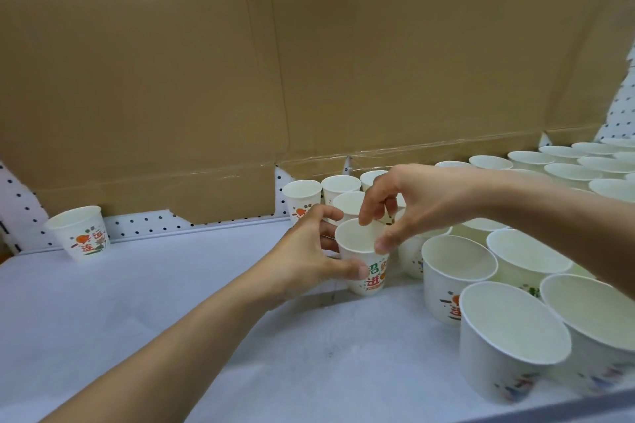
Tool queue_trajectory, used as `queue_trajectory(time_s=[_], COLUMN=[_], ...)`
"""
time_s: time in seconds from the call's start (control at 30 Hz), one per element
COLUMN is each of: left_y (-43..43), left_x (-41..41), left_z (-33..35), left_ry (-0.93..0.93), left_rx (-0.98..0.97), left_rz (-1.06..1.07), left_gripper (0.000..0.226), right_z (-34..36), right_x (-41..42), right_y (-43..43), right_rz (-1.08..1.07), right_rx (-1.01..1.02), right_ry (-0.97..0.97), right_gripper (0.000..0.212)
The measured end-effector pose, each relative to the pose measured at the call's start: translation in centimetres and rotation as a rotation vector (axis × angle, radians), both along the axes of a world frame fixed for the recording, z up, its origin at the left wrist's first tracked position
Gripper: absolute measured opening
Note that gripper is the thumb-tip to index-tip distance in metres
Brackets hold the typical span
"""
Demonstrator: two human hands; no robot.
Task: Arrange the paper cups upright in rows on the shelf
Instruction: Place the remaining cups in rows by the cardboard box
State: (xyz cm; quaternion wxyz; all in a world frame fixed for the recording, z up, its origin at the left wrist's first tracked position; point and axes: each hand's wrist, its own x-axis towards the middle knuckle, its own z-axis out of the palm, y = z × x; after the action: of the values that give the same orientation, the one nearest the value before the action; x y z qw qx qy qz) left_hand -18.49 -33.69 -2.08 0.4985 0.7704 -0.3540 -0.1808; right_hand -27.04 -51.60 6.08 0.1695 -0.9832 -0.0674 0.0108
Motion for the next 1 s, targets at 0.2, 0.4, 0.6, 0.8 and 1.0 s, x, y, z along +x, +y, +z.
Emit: queue_trajectory(time_s=[0.2,0.4,0.6,0.8,1.0], left_y=[0.8,1.8,-1.3,-3.0,-0.8], left_x=[0.1,6.7,10.7,11.4,9.5], left_z=[0.5,2.7,0.9,-0.4,0.6], left_ry=[0.008,-0.269,-0.205,-0.205,-0.241], left_rx=[0.001,-0.036,0.073,0.027,0.017], left_rz=[-0.065,0.346,0.376,0.474,0.484], left_gripper=[0.064,0.038,0.094,0.084,0.064], right_z=[0.4,0.4,0.2,-0.1,-0.3], right_x=[-0.2,-0.4,-0.7,-1.0,-1.6], right_y=[0.1,0.1,0.3,0.6,1.0], right_rz=[0.002,-0.019,0.006,-0.048,-0.097], right_rx=[-0.096,-0.129,-0.145,-0.133,-0.039], right_ry=[-0.002,0.035,0.077,0.096,-0.017], right_gripper=[0.023,0.022,0.014,0.011,0.011])
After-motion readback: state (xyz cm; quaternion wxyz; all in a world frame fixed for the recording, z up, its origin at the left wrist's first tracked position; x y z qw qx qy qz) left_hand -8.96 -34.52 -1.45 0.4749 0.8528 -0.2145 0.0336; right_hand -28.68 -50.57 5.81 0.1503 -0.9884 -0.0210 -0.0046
